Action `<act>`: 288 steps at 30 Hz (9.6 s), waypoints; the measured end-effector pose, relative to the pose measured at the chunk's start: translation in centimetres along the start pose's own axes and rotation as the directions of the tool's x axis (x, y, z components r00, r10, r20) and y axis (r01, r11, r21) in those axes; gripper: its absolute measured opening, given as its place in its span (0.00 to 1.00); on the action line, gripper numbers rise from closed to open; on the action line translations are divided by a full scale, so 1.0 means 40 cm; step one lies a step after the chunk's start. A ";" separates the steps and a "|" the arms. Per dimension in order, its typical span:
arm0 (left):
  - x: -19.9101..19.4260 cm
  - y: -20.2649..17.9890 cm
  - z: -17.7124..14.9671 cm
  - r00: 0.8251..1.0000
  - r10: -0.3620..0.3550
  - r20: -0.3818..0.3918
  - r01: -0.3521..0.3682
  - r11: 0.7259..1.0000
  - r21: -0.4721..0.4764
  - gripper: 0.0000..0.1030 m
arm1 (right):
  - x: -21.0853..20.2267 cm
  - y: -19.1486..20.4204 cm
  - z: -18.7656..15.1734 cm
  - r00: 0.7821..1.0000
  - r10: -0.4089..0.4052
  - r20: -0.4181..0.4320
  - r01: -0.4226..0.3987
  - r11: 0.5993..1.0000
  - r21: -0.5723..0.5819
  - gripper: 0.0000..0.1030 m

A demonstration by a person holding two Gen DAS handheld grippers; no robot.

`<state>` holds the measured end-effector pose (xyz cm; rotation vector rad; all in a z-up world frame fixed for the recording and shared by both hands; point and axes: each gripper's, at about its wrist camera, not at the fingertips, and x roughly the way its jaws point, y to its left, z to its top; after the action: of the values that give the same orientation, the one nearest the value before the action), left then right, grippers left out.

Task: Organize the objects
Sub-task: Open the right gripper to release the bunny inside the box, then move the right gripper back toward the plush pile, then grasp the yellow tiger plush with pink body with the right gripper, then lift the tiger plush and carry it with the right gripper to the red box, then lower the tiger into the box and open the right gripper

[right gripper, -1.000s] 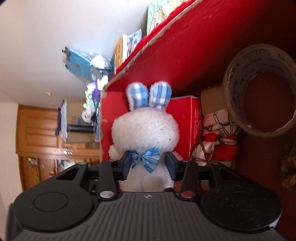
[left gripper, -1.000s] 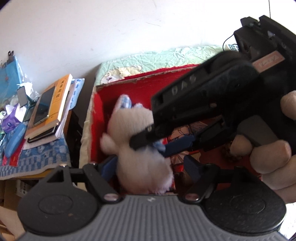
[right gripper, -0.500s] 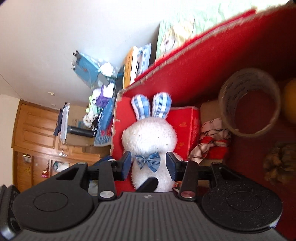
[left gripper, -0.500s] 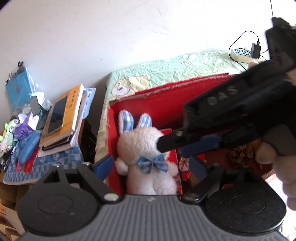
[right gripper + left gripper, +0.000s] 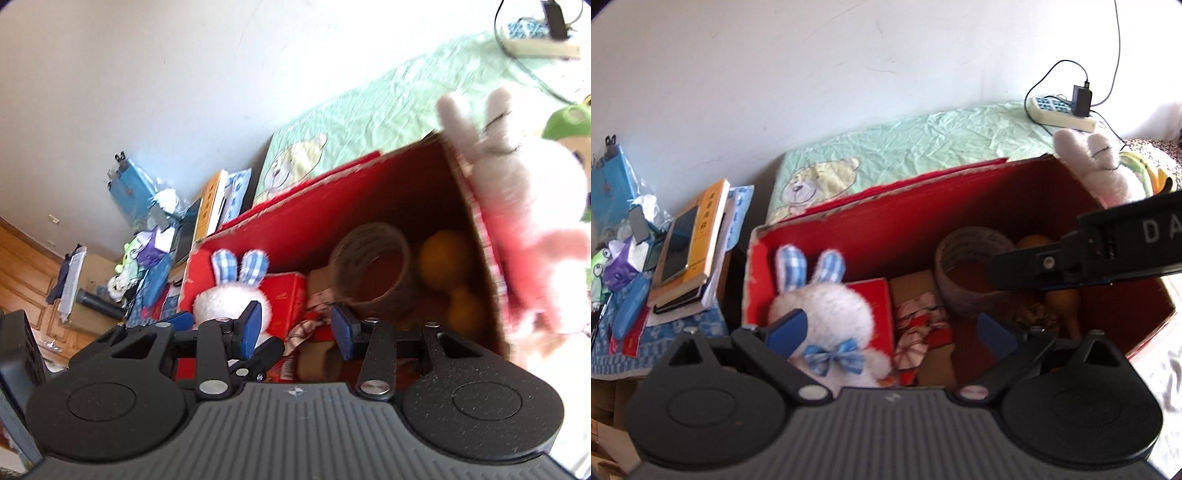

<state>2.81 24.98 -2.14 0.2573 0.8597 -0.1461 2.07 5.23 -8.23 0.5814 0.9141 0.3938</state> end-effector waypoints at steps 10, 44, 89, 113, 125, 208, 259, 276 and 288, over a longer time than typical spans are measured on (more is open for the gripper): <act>-0.025 -0.099 0.031 0.999 0.044 0.016 -0.044 0.999 0.010 0.96 | -0.073 -0.060 0.008 0.998 -0.008 0.065 0.010 1.000 -0.021 0.45; -0.117 -0.640 0.102 0.998 0.068 -0.017 -0.069 0.994 -0.086 0.96 | -0.439 -0.406 0.052 0.995 -0.006 0.095 0.016 0.994 -0.110 0.45; 0.042 -0.812 0.117 0.986 0.018 -0.166 -0.009 0.998 0.056 0.96 | -0.437 -0.614 0.043 0.982 -0.177 0.063 0.172 0.982 0.075 0.49; 0.090 -0.775 0.098 0.972 -0.211 -0.101 0.215 0.976 0.036 0.96 | -0.374 -0.684 0.099 0.984 -0.163 0.066 0.152 0.978 0.145 0.51; 0.142 -0.756 0.137 0.940 -0.341 -0.021 0.342 0.938 0.051 0.96 | -0.263 -0.689 0.196 0.997 -0.050 0.059 0.044 0.995 0.090 0.60; -0.089 -0.767 0.040 0.816 -0.570 0.099 0.573 0.820 0.006 0.96 | -0.508 -0.614 0.030 0.978 0.198 0.069 -0.200 0.979 0.027 0.52; 0.073 -0.069 -0.035 0.801 -0.590 0.097 0.598 0.796 -0.095 0.93 | -0.028 -0.079 0.018 0.990 -0.127 0.067 0.134 0.984 -0.116 0.53; 0.076 -0.121 -0.039 0.808 -0.586 0.065 0.589 0.802 -0.101 1.00 | -0.098 -0.103 -0.016 0.979 -0.113 0.172 0.129 0.988 -0.085 0.43; 0.063 -0.162 -0.040 0.843 -0.537 0.030 0.537 0.840 -0.076 1.00 | -0.107 -0.140 -0.035 0.984 -0.045 0.173 0.054 0.997 -0.046 0.31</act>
<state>1.78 19.16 -6.11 -0.0715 0.9119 -0.6382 -1.06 -1.08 -9.72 0.5366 0.7497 0.3157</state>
